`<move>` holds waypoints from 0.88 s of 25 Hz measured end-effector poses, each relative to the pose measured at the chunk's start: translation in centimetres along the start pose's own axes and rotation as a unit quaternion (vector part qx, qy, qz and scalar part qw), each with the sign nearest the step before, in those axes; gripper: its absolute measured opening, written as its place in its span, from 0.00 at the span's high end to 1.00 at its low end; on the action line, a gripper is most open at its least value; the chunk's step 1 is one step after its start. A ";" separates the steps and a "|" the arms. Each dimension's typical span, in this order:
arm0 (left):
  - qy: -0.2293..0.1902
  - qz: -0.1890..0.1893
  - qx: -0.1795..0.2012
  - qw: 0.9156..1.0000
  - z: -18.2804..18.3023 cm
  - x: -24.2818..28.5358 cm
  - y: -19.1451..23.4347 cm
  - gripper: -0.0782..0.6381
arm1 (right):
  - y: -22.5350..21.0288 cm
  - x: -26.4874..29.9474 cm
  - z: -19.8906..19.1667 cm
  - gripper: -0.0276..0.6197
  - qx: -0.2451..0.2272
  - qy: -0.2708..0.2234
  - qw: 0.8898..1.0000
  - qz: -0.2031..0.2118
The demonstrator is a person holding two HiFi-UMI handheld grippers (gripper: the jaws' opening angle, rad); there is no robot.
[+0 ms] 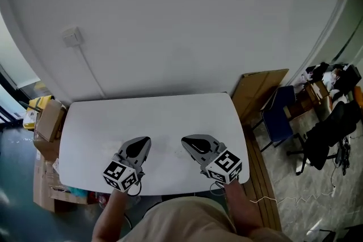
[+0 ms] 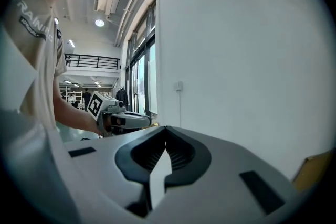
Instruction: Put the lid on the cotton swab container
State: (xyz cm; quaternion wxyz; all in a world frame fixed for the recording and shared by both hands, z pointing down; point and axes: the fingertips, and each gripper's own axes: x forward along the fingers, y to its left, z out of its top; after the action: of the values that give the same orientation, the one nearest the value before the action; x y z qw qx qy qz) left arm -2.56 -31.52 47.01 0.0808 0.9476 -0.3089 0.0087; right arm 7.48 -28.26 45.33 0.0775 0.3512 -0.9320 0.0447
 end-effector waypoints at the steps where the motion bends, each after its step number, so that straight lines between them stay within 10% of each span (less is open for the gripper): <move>1: 0.001 0.000 0.000 1.000 0.0 -0.1 0.1 0.87 | 0.1 -0.1 0.1 0.93 -0.002 0.000 1.000 -0.001; 22: 0.009 -0.035 0.021 0.999 0.4 0.5 -1.1 0.87 | 1.4 -0.8 0.1 0.93 -0.015 0.004 1.000 -0.016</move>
State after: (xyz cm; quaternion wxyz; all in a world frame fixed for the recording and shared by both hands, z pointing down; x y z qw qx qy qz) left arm -1.54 -30.98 46.46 0.0642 0.9591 -0.2747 0.0212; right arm 7.16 -26.70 45.06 0.0873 0.3649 -0.9264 0.0314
